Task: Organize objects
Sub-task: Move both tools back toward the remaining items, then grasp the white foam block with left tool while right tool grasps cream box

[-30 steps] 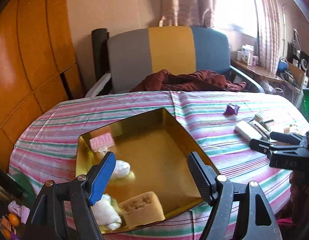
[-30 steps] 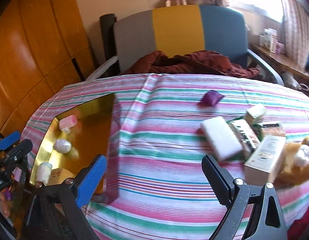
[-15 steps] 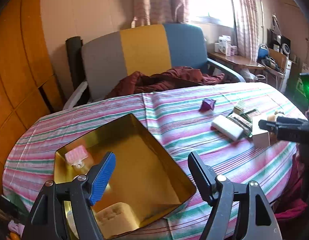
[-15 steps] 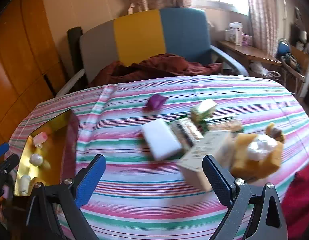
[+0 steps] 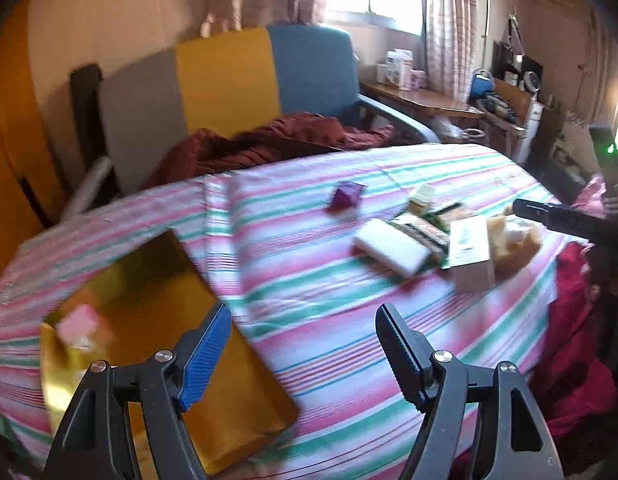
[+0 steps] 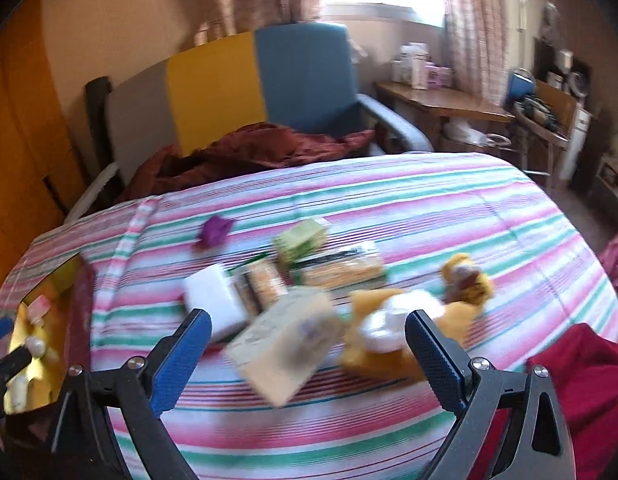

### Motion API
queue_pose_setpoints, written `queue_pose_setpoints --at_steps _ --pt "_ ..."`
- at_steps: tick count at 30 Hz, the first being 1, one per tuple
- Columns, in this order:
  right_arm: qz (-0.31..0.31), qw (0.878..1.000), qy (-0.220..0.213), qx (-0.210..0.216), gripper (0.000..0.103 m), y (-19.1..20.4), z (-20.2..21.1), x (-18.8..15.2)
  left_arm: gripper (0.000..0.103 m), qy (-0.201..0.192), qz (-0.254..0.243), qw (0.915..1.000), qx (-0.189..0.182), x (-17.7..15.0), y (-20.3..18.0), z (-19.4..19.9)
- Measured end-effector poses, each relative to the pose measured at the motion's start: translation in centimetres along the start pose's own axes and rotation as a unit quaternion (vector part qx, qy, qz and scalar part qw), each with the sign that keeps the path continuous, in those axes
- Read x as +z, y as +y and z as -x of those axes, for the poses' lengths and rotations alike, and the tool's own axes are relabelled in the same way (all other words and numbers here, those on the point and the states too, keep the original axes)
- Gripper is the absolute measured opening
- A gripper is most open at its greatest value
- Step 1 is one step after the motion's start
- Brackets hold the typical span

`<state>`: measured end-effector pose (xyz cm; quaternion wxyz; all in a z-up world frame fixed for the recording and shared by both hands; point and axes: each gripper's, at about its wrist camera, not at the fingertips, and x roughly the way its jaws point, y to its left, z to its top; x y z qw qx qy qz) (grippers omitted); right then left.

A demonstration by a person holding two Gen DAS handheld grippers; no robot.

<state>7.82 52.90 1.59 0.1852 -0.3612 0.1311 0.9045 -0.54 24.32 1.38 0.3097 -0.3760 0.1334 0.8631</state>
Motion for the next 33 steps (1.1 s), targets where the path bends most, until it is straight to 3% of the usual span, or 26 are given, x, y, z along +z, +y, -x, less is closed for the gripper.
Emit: queue_pose_setpoints --at_steps 6,9,13,20,26,33 --pt "-0.062 0.998 -0.003 -0.017 0.098 -4.8 -0.5 0.2 0.075 0.044 0.027 0.9967 -0.063 1.9 -1.8 -3.5" --pt "-0.087 0.996 0.000 -0.012 0.098 -6.1 -0.8 -0.1 0.075 0.064 0.040 0.9942 -0.076 3.1 -2.9 -5.8" --pt "-0.094 0.996 0.006 0.008 0.098 -6.3 -1.2 -0.1 0.075 0.109 0.085 0.9848 -0.105 4.7 -3.7 -9.7" --pt "-0.076 0.995 0.004 0.067 0.098 -4.9 -0.3 0.2 0.075 0.160 0.129 0.9736 -0.100 6.7 -5.3 -16.1" --pt "-0.029 0.991 0.035 0.126 0.098 -2.5 -0.6 -0.2 0.075 0.189 0.163 0.9643 -0.089 7.5 -5.7 -19.7" --pt "-0.022 0.983 0.076 0.164 0.098 -1.1 -2.0 -1.3 0.075 0.194 0.149 0.9680 -0.056 8.5 -7.0 -22.0"
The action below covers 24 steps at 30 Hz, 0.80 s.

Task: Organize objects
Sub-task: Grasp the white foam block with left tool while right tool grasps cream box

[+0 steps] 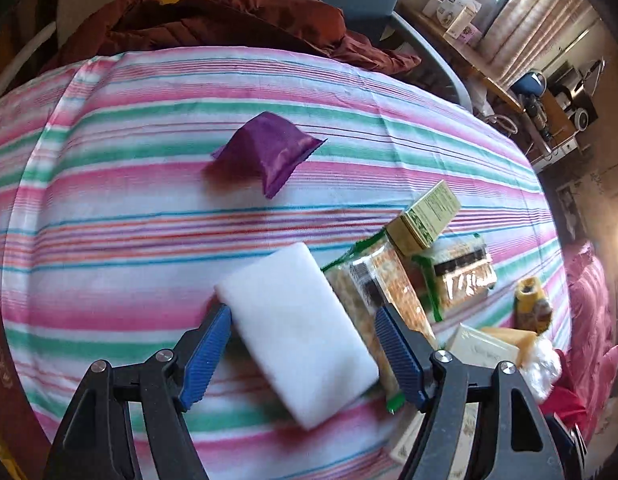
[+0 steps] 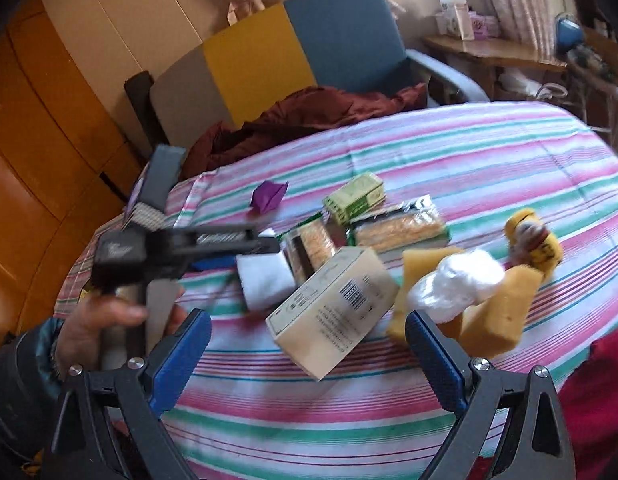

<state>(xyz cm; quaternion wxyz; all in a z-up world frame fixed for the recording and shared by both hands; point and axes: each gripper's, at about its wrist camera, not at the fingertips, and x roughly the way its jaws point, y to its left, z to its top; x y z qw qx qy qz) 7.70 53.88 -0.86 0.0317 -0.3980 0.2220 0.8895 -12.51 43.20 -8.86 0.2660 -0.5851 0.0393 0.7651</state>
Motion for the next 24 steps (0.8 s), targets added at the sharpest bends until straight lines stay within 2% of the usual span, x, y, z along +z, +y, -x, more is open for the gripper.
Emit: queue_pose_setpoints --at_steps 2,4,5,11,18,24 --pt "-0.007 1.000 0.008 0.009 0.098 -0.2 -0.5 -0.1 0.075 -0.002 -0.012 0.9997 0.020 0.0 -0.1 -0.4" --pt "-0.011 1.000 0.015 0.012 0.098 -0.3 -1.0 -0.3 0.072 0.008 -0.012 0.9998 0.015 -0.4 0.8 -0.9" --pt "-0.019 0.999 0.023 0.021 0.098 -0.5 -1.5 -0.4 0.072 -0.002 -0.022 0.9997 0.009 -0.7 1.2 -0.6" --pt "-0.085 0.993 0.059 0.061 0.098 -1.9 -3.9 -1.0 0.066 -0.013 -0.079 0.9961 0.037 -3.2 2.2 0.8" --pt "-0.149 0.983 0.071 0.084 0.098 -3.0 -5.7 -1.6 0.064 -0.026 -0.094 0.9942 0.044 -5.4 3.1 2.1" --pt "-0.185 0.977 0.070 0.080 0.097 -3.8 -7.4 -1.1 0.064 -0.044 -0.099 0.9929 0.049 -7.1 3.8 2.9"
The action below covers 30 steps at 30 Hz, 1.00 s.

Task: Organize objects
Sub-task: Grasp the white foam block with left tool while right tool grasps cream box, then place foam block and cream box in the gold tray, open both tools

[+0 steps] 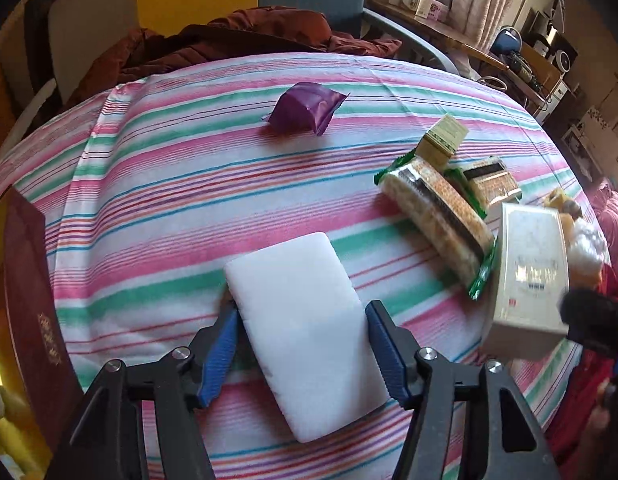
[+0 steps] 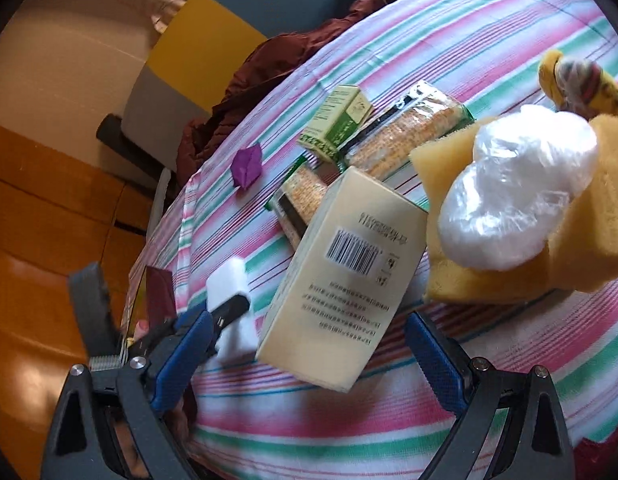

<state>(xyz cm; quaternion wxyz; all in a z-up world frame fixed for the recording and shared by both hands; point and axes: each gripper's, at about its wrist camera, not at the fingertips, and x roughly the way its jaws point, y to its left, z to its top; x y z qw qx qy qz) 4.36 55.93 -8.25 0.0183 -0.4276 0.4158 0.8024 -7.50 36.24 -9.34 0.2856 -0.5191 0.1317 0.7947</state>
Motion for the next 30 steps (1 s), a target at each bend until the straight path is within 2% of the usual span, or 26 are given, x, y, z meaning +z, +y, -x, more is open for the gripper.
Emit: queue_pose_setpoints --at_steps 2,4,5,6,7,11,17,21,25,30 --pt "0.004 1.000 -0.001 -0.012 0.092 0.1 -0.4 0.0 0.064 -0.005 0.000 1.0000 0.001 -0.1 -0.3 -0.2" --pt "0.006 1.000 -0.002 -0.020 0.081 0.1 -0.8 0.0 0.062 -0.009 0.000 1.0000 0.002 -0.5 -0.2 0.1" --pt "0.008 1.000 0.000 -0.022 0.066 0.0 -0.9 0.1 0.062 -0.011 -0.001 0.9999 0.001 -0.8 -0.1 0.3" --pt "0.014 1.000 0.003 -0.024 0.062 0.0 -1.1 0.1 0.061 -0.013 -0.005 0.9999 0.001 -1.0 -0.2 0.4" --pt "0.022 1.000 0.007 -0.018 0.061 0.2 -1.1 0.0 0.060 -0.016 -0.009 0.9998 0.001 -1.3 -0.3 0.6" --pt "0.089 0.995 0.005 -0.037 0.051 2.5 -0.9 -0.7 0.059 -0.026 -0.015 0.9995 -0.010 -2.2 -0.2 1.7" --pt "0.197 0.979 0.002 -0.049 0.051 6.4 -0.6 -2.6 0.059 -0.055 -0.022 0.9980 -0.019 -3.6 0.1 4.9" --pt "0.234 0.971 0.001 -0.055 0.051 7.5 -0.3 -3.5 0.059 -0.072 -0.017 0.9971 -0.021 -4.3 1.3 7.5" --pt "0.251 0.966 0.001 -0.056 0.051 8.8 -0.4 -4.2 0.059 -0.095 0.011 0.9952 -0.021 -5.4 4.2 10.5" --pt "0.281 0.959 -0.001 -0.047 0.051 11.7 -0.6 -5.5 0.059 -0.120 0.069 0.9903 -0.011 -7.1 9.2 13.7"
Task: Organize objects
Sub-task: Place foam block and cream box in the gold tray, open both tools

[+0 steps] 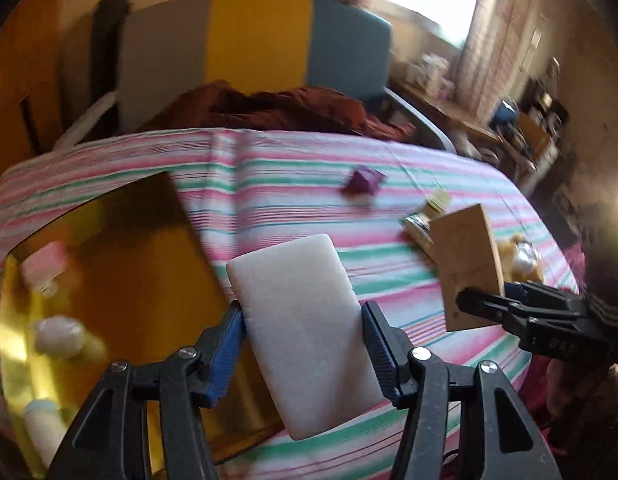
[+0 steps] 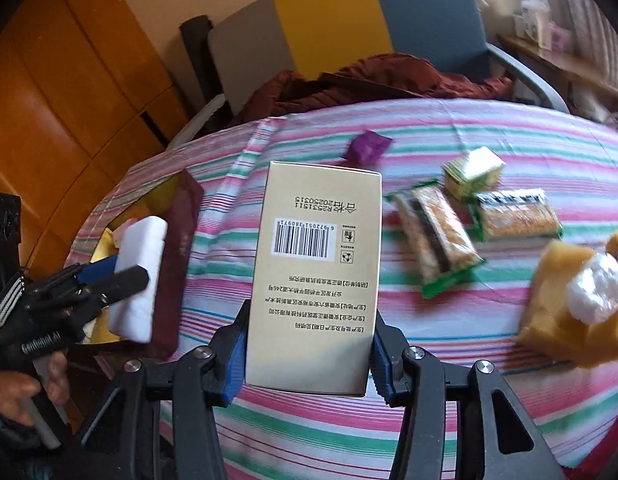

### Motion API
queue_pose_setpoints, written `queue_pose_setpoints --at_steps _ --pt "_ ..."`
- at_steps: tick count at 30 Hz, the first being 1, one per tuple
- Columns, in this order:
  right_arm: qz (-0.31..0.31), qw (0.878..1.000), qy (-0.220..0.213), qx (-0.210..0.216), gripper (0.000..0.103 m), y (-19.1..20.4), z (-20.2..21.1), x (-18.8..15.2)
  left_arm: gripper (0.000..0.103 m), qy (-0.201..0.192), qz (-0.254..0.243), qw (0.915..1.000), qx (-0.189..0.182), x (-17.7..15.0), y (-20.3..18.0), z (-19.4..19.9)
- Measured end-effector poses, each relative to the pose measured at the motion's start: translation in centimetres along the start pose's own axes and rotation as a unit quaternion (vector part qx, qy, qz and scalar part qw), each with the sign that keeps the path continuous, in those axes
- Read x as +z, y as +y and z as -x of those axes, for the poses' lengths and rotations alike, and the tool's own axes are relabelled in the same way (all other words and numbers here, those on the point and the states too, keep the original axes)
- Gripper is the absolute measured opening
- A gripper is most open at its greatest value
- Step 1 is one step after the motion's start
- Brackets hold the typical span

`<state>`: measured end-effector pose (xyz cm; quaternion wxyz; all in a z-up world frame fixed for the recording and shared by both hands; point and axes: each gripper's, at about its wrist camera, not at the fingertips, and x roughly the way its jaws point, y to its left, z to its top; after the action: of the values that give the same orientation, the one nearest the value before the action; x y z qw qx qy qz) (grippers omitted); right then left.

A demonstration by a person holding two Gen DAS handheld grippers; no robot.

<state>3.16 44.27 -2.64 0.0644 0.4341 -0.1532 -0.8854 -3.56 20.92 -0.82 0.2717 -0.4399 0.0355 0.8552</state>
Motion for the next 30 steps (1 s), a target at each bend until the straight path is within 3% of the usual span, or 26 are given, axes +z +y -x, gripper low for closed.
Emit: queue_pose_setpoints --at_steps 8,16,24,30 --pt "0.070 0.997 -0.005 0.045 0.051 7.3 -1.2 1.9 0.059 -0.039 0.093 0.9933 0.056 -1.9 9.0 5.2" --pt "0.172 0.983 0.008 0.068 0.051 16.5 -5.0 4.1 0.059 -0.059 0.186 0.9747 0.109 -4.8 17.0 8.1" --pt "0.331 0.943 0.036 0.017 0.051 25.6 -12.2 4.8 0.059 -0.045 0.236 0.9659 0.096 -7.5 20.3 7.5" --pt "0.374 0.924 0.076 0.002 0.051 28.6 -17.4 4.8 0.059 -0.047 0.254 0.9619 0.088 -7.9 21.5 7.6"
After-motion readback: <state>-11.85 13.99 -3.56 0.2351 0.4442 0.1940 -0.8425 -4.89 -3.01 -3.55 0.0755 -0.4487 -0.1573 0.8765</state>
